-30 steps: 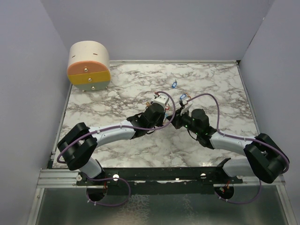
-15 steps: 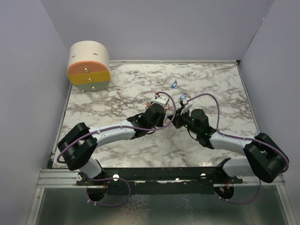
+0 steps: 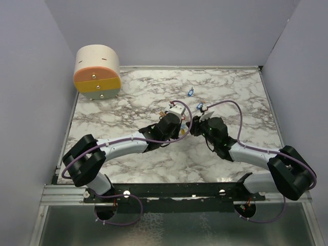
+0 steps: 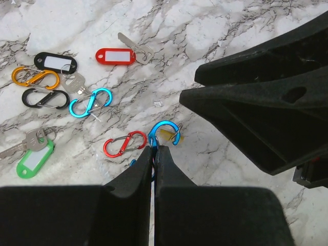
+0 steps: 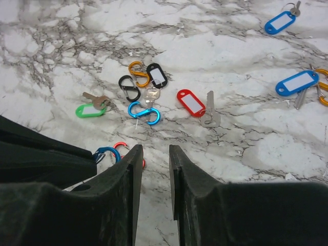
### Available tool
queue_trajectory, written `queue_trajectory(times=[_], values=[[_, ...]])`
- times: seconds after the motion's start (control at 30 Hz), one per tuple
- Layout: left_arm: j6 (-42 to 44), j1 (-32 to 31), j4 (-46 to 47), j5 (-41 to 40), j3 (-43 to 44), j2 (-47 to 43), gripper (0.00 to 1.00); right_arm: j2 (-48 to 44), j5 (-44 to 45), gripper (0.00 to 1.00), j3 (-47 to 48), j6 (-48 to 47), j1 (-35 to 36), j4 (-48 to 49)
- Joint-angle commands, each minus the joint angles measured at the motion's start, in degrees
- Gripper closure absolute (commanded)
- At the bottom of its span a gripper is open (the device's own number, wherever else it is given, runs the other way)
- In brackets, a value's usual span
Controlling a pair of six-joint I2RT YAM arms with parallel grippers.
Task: Put the keys on the keyring
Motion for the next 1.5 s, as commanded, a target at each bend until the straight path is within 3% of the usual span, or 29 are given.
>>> queue_trajectory(times=[0.0,0.1,0.2,0.3,0.73,1.03,1.47], values=[[-0.09,-0.26,0.44,1.21,0.73,-2.05,1.00,-2.56,7.23,0.72,-0.53,1.24,0.27,-0.72],[-0.22,-0.26,0.41,1.44,0.94,-2.33,1.00,-4.71,10.31,0.69,-0.94,2.56,0.27,-2.80],[-0.27,-0.26,0.44,1.84,1.35,-2.38,1.00,-7.39,13.18,0.56,-1.98,4.18,0.28,-4.11],[-0.31,-0.26,0.36,2.38,2.06,-2.11,1.00,-9.71,14.87,0.50,-2.24,5.16,0.21,-6.11],[0.62,-0.32,-2.86,2.74,4.93,0.33,1.00,-7.90,8.60,0.50,-1.52,4.06,0.21,-6.36],[4.25,-0.28,-12.20,3.55,11.51,4.79,1.00,-8.91,11.58,0.50,-2.29,5.21,0.21,-7.04],[10.65,0.11,-26.68,10.70,25.13,13.84,1.00,-9.54,17.70,0.48,-2.60,7.19,0.19,-9.58]])
